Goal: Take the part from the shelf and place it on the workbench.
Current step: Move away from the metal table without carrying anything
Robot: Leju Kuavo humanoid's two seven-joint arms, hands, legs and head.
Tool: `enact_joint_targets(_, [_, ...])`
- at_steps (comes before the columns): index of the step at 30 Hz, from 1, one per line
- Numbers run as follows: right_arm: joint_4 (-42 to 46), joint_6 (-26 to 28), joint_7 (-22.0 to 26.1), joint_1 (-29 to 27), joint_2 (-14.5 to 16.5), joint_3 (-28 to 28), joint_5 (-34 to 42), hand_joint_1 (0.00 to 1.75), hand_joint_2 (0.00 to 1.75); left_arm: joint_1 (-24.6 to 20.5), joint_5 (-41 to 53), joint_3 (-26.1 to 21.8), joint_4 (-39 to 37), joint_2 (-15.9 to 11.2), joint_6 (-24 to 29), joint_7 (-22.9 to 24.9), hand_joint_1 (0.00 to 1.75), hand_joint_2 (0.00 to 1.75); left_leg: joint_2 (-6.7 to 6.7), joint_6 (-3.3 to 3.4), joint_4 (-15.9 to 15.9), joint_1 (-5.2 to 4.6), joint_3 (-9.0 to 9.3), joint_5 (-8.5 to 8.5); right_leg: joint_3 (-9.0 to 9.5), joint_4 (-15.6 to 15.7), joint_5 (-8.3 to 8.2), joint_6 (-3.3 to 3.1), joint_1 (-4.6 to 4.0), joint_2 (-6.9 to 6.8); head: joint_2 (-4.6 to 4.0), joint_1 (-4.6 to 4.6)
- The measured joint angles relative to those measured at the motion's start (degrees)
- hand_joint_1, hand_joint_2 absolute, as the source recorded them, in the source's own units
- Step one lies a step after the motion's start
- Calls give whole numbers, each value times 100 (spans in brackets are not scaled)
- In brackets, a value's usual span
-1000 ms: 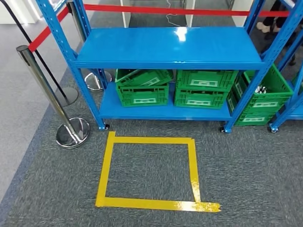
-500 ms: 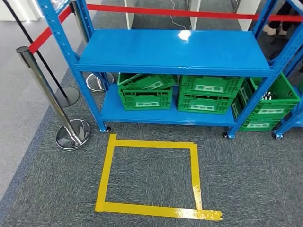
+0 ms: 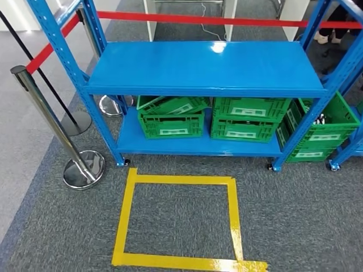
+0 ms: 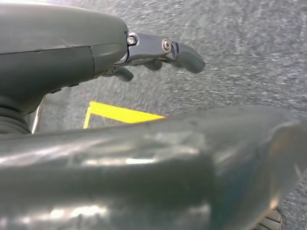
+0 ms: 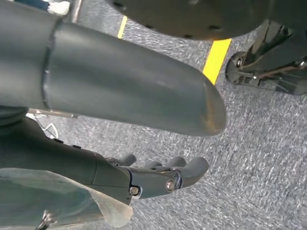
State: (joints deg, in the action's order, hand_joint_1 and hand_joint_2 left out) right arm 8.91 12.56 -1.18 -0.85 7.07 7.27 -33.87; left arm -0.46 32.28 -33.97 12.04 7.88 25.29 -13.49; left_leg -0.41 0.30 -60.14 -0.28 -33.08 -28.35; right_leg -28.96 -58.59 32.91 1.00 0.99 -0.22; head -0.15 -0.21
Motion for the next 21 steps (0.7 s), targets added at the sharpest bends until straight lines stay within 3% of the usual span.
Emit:
enact_joint_targets(2, [2,-2,-1,21,6,1,4,0,0,10,2,1,0,6,-3,0,0,0,-2,51,98,10,68,-28,50,48,24,61,4,-13,0,-11])
enact_joint_targets(4, [5,-3,-2,32,8,3,9,0,0,26,6,2,0,7,0,0,0,0,1,114,204,44,173,-24,-23,-157,146,104,-2,-6,0,1])
enact_joint_targets(5, [6,-4,-4,35,8,7,16,0,0,22,8,3,0,7,2,-1,0,0,5,144,240,56,223,-33,-192,-456,272,115,0,2,0,10])
enact_joint_targets(7, [6,-6,-11,36,8,20,38,0,0,3,11,3,0,7,4,-1,0,0,8,186,255,53,290,-89,-703,-1240,518,139,-1,11,0,26])
enact_joint_targets(8, [6,-7,-17,28,8,26,46,0,0,0,14,3,0,9,5,-1,0,0,6,197,255,50,334,-129,-919,-1506,526,151,0,12,0,29])
enact_joint_targets(9, [6,-8,-21,19,8,30,51,0,0,5,16,3,0,11,7,0,0,0,1,196,255,49,389,-174,-1036,-1564,410,159,1,12,0,33])
enact_joint_targets(10, [5,-9,-25,9,8,33,54,0,0,12,19,3,0,11,9,-1,0,0,-5,188,254,50,459,-225,-1037,-1391,177,159,4,11,0,37])
enact_joint_targets(12, [4,-13,-26,-6,8,49,59,0,0,20,23,3,0,12,12,-2,0,0,-13,151,251,42,593,-347,-828,-695,-353,140,3,11,0,40])
enact_joint_targets(13, [3,-16,-26,-8,8,61,63,0,0,16,25,3,0,12,13,-2,0,0,-16,121,241,32,631,-406,-700,-394,-488,117,-1,12,0,40])
enact_joint_targets(14, [3,-21,-25,-8,8,71,67,0,0,7,26,3,0,12,13,-2,0,0,-18,93,239,23,651,-449,-616,-220,-528,92,-9,15,0,32])
enact_joint_targets(18, [3,-25,-21,-19,8,96,82,0,0,-26,27,3,1,9,15,-1,0,0,-14,-14,228,31,699,-553,-493,-99,-424,-29,-3,21,0,-6])
enact_joint_targets(20, [5,-21,-14,-17,8,110,88,0,0,-32,34,3,2,5,19,2,0,0,-9,-81,-207,47,502,-749,-400,-39,-389,-87,25,7,0,-19])
enact_joint_targets(21, [5,-20,-11,-10,8,116,90,0,0,-30,42,3,2,5,20,2,0,0,-7,-108,-592,56,287,-886,-359,-27,-360,-107,27,1,1,-27])
